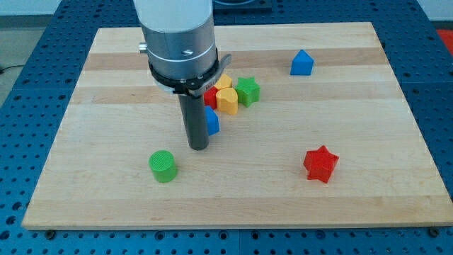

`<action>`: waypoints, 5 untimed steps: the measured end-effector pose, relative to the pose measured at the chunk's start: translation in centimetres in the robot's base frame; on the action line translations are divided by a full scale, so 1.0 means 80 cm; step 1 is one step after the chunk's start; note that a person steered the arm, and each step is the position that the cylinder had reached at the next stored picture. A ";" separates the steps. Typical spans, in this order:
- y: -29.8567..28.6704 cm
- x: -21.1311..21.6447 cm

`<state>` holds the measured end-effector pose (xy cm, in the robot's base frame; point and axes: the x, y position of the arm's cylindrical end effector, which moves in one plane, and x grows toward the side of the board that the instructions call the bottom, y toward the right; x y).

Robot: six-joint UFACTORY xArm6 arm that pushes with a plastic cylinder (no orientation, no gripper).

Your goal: Move the blue cube to the bottom of the red circle

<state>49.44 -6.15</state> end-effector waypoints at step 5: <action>-0.075 -0.080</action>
